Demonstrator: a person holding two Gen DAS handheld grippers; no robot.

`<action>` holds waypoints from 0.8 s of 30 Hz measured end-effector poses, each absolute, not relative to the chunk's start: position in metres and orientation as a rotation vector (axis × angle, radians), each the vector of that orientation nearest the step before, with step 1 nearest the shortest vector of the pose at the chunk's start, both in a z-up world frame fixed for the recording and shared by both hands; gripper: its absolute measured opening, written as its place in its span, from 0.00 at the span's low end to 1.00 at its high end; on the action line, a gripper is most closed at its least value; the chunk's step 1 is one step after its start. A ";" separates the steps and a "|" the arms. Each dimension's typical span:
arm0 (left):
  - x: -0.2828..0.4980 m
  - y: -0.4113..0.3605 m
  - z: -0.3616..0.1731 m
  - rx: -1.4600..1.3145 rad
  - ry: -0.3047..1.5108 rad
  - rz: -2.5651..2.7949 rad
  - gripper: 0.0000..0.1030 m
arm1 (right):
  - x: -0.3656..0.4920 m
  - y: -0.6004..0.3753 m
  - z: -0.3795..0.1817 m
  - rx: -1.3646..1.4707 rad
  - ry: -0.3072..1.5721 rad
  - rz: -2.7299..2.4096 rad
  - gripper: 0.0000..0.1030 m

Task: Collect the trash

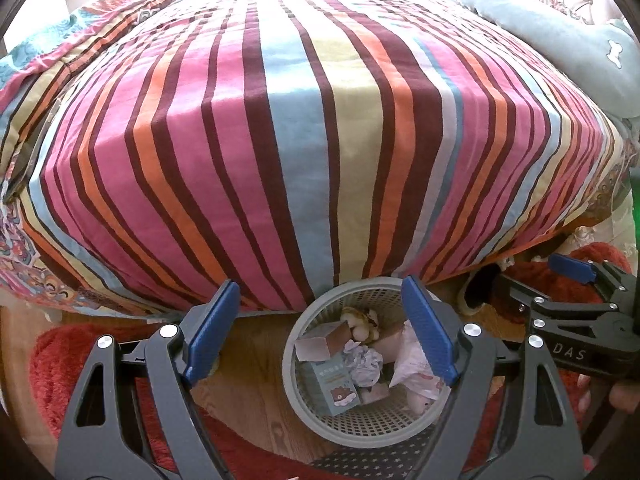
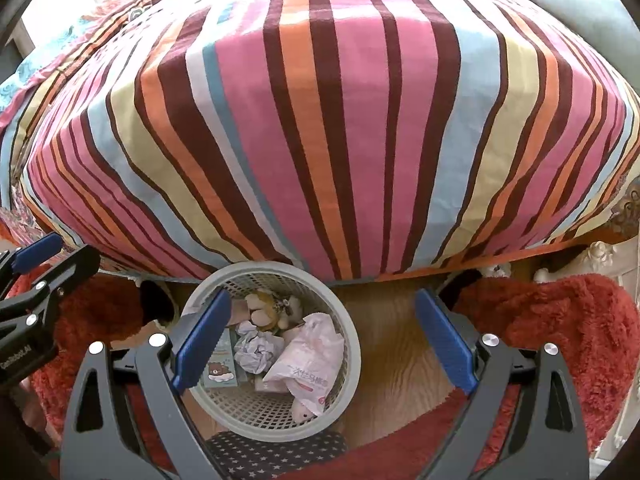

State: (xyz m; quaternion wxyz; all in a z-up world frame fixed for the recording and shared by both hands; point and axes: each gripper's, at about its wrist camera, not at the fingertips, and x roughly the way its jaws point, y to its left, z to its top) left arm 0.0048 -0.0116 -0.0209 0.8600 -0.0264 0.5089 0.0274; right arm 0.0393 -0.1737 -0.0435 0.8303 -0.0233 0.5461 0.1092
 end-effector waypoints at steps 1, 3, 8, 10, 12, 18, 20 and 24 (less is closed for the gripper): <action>0.005 -0.011 -0.021 -0.056 1.069 0.057 0.78 | 0.039 -0.173 -0.044 -0.050 1.159 0.231 0.86; 0.005 -0.012 -0.021 -0.055 1.069 0.058 0.78 | 0.039 -0.173 -0.044 -0.049 1.159 0.229 0.86; 0.005 -0.012 -0.022 -0.052 1.070 0.059 0.78 | 0.039 -0.172 -0.044 -0.050 1.157 0.228 0.86; 0.005 -0.013 -0.022 -0.047 1.071 0.059 0.78 | 0.039 -0.172 -0.044 -0.049 1.157 0.228 0.86; 0.005 -0.013 -0.023 -0.038 1.073 0.064 0.78 | 0.039 -0.173 -0.044 -0.051 1.157 0.228 0.86; 0.004 -0.015 -0.024 -0.026 1.073 0.064 0.78 | 0.040 -0.173 -0.045 -0.048 1.158 0.228 0.86; 0.004 -0.016 -0.024 -0.026 1.073 0.065 0.78 | 0.040 -0.173 -0.045 -0.050 1.160 0.230 0.86; 0.004 -0.016 -0.025 -0.028 1.077 0.060 0.78 | 0.039 -0.173 -0.045 -0.053 1.159 0.233 0.86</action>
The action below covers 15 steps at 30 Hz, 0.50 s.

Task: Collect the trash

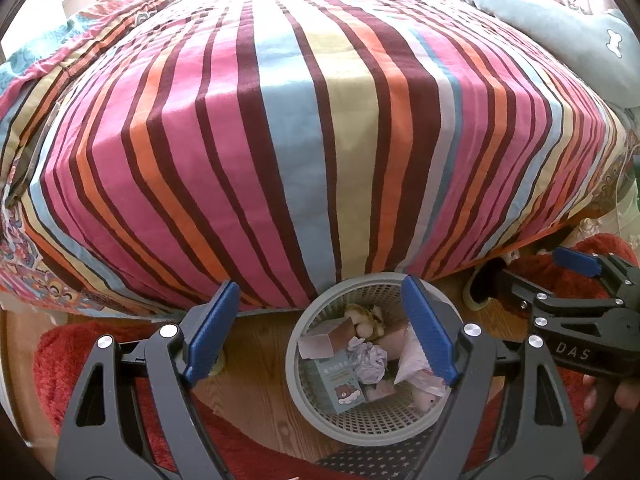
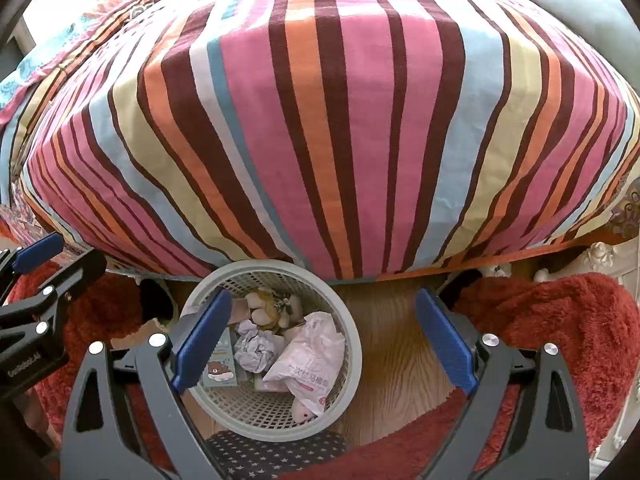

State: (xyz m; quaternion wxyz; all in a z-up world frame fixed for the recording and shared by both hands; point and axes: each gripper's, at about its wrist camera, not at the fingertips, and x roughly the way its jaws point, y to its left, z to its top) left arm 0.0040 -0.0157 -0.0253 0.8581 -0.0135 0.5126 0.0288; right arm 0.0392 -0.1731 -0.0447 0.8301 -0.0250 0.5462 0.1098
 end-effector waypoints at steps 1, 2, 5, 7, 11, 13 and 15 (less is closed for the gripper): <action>0.004 -0.016 -0.026 -0.029 1.078 0.060 0.78 | 0.039 -0.173 -0.045 -0.051 1.158 0.231 0.86; 0.004 -0.016 -0.026 -0.029 1.078 0.058 0.78 | 0.039 -0.173 -0.045 -0.052 1.158 0.231 0.86; 0.004 -0.016 -0.026 -0.030 1.079 0.055 0.78 | 0.038 -0.173 -0.045 -0.052 1.156 0.227 0.86; 0.004 -0.016 -0.027 -0.032 1.080 0.053 0.78 | 0.038 -0.173 -0.046 -0.052 1.157 0.228 0.86; 0.004 -0.017 -0.029 -0.031 1.084 0.056 0.78 | 0.039 -0.173 -0.045 -0.054 1.158 0.230 0.86; 0.004 -0.017 -0.029 -0.031 1.085 0.056 0.78 | 0.039 -0.173 -0.045 -0.053 1.159 0.232 0.86; 0.004 -0.017 -0.029 -0.031 1.081 0.059 0.78 | 0.039 -0.173 -0.045 -0.053 1.157 0.230 0.86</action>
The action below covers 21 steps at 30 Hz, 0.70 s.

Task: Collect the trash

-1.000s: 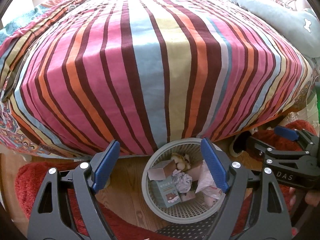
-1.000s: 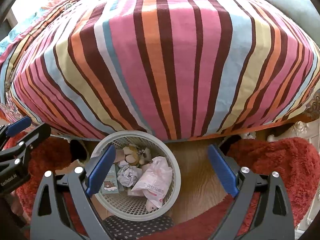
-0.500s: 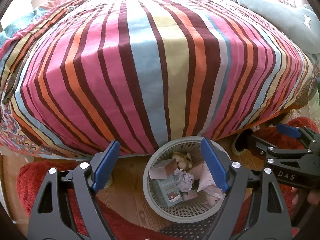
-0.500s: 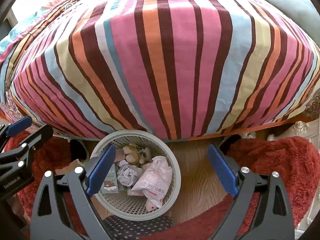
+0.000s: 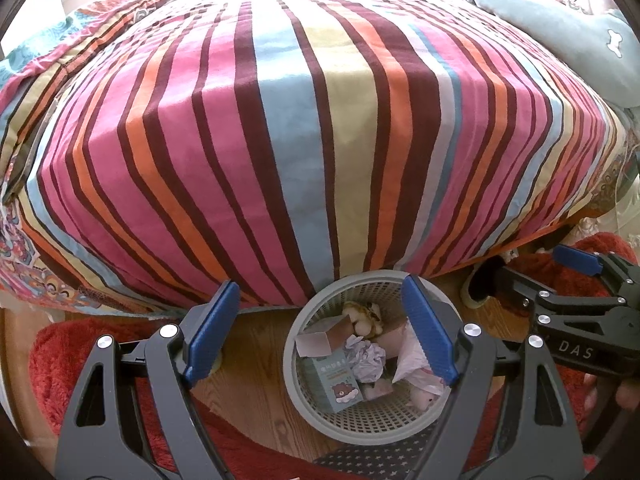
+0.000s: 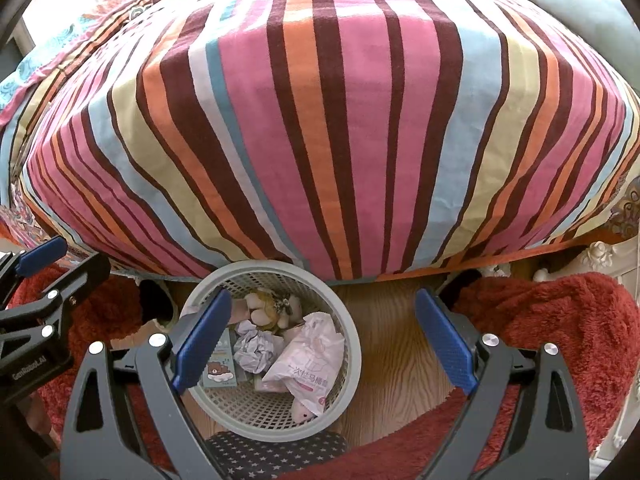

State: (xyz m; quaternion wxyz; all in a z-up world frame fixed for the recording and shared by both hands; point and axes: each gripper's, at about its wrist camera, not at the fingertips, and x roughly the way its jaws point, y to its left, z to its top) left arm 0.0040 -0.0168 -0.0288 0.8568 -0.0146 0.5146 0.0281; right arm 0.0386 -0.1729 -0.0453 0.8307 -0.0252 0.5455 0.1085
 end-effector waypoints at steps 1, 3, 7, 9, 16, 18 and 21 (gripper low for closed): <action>0.004 -0.017 -0.029 -0.031 1.080 0.060 0.78 | 0.039 -0.173 -0.046 -0.053 1.157 0.230 0.86; 0.004 -0.016 -0.029 -0.033 1.082 0.059 0.78 | 0.038 -0.173 -0.045 -0.053 1.158 0.231 0.86; 0.003 -0.015 -0.028 -0.042 1.082 0.049 0.78 | 0.038 -0.173 -0.045 -0.051 1.158 0.230 0.86; 0.003 -0.016 -0.028 -0.027 1.081 0.064 0.78 | 0.038 -0.173 -0.046 -0.053 1.158 0.229 0.86; 0.005 -0.022 -0.029 0.046 1.091 0.114 0.78 | 0.038 -0.174 -0.050 -0.049 1.171 0.227 0.86; 0.006 -0.022 -0.031 0.067 1.096 0.144 0.78 | 0.038 -0.174 -0.052 -0.047 1.177 0.227 0.86; 0.004 -0.019 -0.029 0.031 1.075 0.123 0.78 | 0.039 -0.175 -0.056 -0.044 1.185 0.225 0.86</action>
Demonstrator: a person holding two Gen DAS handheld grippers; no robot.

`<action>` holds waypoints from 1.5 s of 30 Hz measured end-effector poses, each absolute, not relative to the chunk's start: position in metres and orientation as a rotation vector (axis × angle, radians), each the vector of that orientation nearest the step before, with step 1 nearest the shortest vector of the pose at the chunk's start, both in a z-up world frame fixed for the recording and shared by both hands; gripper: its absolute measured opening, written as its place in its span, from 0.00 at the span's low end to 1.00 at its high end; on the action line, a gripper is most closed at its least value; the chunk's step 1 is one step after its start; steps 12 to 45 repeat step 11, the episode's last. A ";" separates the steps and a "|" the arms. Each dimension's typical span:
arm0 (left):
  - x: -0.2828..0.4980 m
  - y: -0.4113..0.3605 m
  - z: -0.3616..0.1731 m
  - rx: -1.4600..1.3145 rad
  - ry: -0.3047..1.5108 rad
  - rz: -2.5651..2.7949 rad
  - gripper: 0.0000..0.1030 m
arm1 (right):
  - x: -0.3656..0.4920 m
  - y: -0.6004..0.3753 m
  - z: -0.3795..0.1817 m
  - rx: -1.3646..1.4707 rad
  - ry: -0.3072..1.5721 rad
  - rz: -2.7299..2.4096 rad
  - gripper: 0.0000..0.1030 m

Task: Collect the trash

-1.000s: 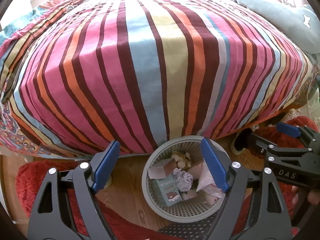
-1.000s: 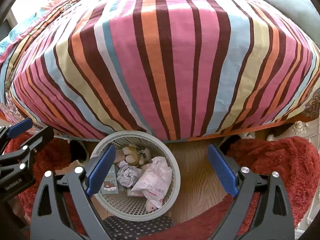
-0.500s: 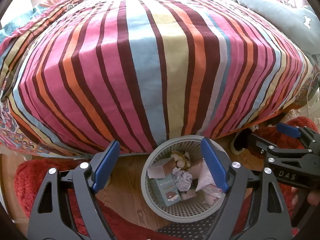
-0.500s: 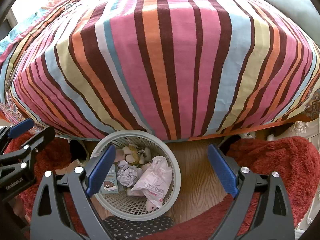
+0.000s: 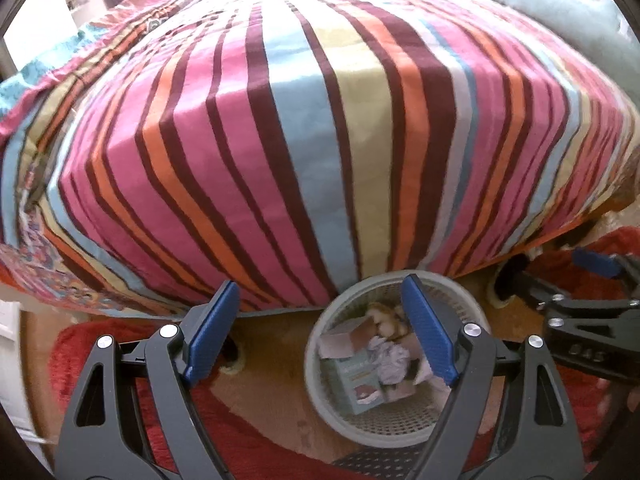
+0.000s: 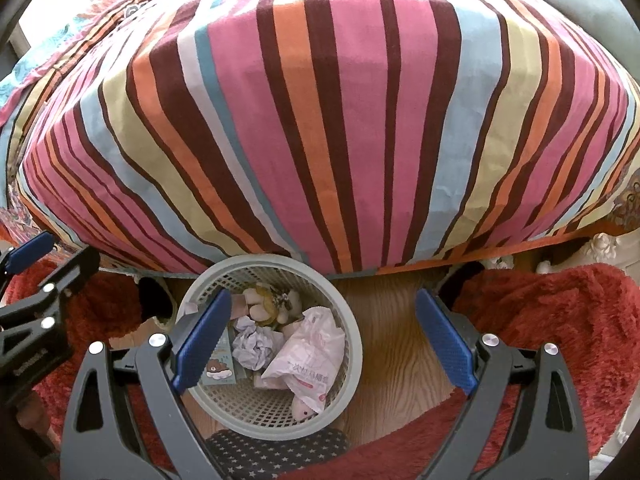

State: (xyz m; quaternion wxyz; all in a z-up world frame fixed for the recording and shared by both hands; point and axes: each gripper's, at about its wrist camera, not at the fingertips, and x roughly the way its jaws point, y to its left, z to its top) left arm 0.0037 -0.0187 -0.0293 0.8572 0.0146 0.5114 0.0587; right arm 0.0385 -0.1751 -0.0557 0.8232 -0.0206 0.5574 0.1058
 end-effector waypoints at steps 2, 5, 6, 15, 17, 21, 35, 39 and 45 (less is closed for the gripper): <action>0.003 -0.018 -0.030 0.037 1.073 0.129 0.78 | 0.038 -0.175 -0.058 -0.040 1.190 0.221 0.86; 0.007 -0.013 -0.034 0.000 1.105 0.103 0.78 | 0.038 -0.176 -0.058 -0.037 1.188 0.221 0.86; 0.007 -0.012 -0.036 -0.012 1.117 0.103 0.78 | 0.038 -0.176 -0.057 -0.039 1.187 0.220 0.86; 0.007 -0.005 -0.041 -0.059 1.137 0.104 0.78 | 0.036 -0.173 -0.058 -0.044 1.182 0.225 0.86; 0.007 -0.005 -0.041 -0.059 1.137 0.104 0.78 | 0.036 -0.173 -0.058 -0.044 1.182 0.225 0.86; 0.007 -0.005 -0.041 -0.059 1.137 0.104 0.78 | 0.036 -0.173 -0.058 -0.044 1.182 0.225 0.86; 0.007 -0.005 -0.041 -0.059 1.137 0.104 0.78 | 0.036 -0.173 -0.058 -0.044 1.182 0.225 0.86; 0.007 -0.005 -0.041 -0.059 1.137 0.104 0.78 | 0.036 -0.173 -0.058 -0.044 1.182 0.225 0.86; 0.007 -0.005 -0.041 -0.059 1.137 0.104 0.78 | 0.036 -0.173 -0.058 -0.044 1.182 0.225 0.86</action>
